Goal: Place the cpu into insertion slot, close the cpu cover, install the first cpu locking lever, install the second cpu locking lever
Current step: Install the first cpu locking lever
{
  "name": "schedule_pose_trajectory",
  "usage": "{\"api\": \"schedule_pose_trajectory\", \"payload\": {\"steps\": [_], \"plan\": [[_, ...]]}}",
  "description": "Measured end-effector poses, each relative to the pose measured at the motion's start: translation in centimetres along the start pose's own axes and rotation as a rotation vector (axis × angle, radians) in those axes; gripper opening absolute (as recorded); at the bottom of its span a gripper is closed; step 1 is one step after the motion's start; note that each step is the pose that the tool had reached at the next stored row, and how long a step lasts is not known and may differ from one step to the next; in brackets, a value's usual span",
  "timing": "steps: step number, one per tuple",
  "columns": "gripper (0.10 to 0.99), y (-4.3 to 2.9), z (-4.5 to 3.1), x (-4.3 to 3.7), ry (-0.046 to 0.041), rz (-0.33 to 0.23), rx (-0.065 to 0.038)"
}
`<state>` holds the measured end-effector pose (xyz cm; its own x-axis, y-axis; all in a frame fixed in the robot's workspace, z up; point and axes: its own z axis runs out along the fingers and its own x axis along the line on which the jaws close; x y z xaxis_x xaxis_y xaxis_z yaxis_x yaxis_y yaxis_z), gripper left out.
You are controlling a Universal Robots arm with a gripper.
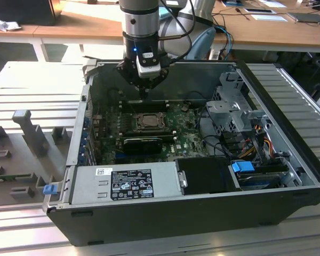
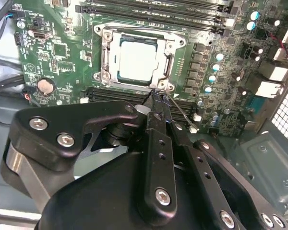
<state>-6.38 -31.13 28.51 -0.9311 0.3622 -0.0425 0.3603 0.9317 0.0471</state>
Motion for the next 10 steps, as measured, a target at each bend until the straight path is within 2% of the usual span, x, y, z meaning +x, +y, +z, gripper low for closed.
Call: {"api": "schedule_pose_trajectory", "payload": {"steps": [5, 10], "plan": [[0.106, 0.00, 0.00, 0.00, 0.0020, -0.042, -0.002], [0.106, 0.00, 0.00, 0.00, 0.0052, -0.110, -0.005]]}}
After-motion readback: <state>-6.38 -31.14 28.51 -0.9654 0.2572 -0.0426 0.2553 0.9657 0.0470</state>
